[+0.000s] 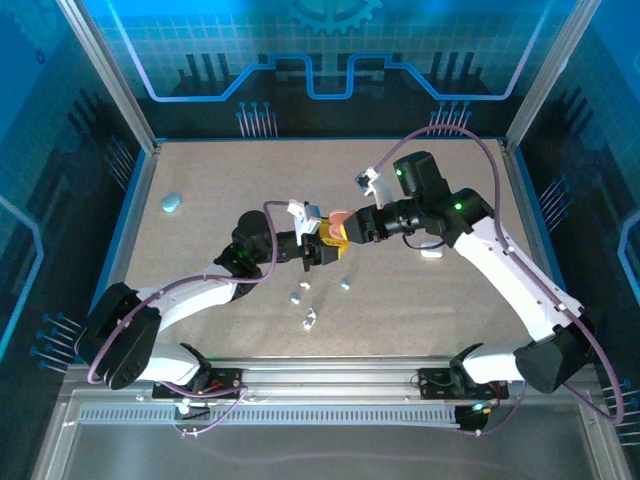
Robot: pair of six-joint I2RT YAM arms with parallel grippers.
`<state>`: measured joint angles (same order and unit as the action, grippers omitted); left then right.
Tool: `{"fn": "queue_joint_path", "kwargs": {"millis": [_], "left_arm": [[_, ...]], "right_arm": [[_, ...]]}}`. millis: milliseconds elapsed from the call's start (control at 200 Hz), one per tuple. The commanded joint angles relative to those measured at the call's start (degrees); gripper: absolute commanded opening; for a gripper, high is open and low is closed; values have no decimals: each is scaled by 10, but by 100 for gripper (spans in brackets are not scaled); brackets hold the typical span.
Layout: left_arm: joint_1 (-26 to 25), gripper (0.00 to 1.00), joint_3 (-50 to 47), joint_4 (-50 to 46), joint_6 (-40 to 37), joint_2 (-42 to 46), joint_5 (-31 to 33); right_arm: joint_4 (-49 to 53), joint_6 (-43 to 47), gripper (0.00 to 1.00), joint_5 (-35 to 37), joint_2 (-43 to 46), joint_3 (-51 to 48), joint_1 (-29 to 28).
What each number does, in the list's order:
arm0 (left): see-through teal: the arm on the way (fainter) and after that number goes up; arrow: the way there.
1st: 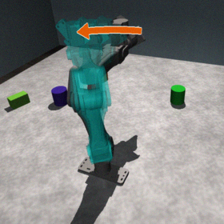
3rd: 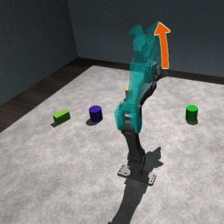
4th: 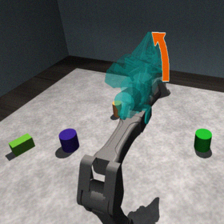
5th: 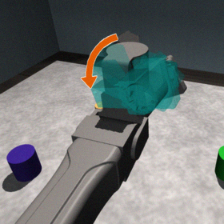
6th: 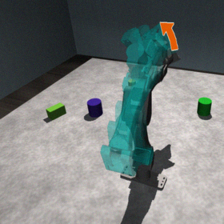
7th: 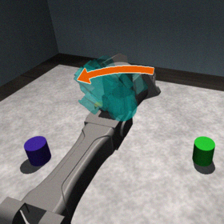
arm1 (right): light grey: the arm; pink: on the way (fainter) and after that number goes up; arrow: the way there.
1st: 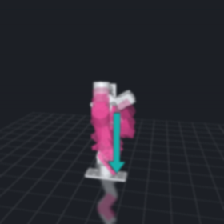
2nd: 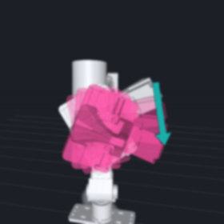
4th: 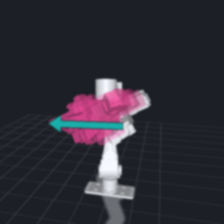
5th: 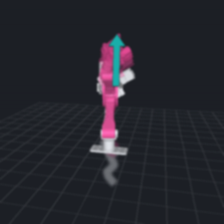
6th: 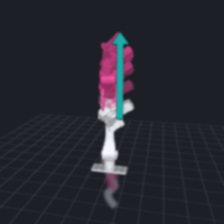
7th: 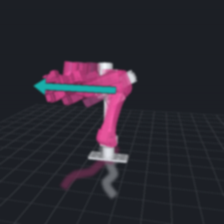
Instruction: Insert wireless bluetooth earbuds into charging case
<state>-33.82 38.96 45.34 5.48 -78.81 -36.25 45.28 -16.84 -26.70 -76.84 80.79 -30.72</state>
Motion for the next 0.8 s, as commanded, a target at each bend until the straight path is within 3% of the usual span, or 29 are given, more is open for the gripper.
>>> {"fn": "queue_joint_path", "kwargs": {"millis": [0, 430, 795], "left_arm": [[-5, 36, 15, 47, -16, 22, -6], [-6, 36, 12, 49, -19, 23, -1], [-5, 36, 7, 56, -20, 26, 6]], "right_arm": [[31, 13, 41, 34, 6, 11, -5], [32, 3, 33, 21, 12, 13, -1], [26, -1, 41, -14, 37, -1, 29]]}}
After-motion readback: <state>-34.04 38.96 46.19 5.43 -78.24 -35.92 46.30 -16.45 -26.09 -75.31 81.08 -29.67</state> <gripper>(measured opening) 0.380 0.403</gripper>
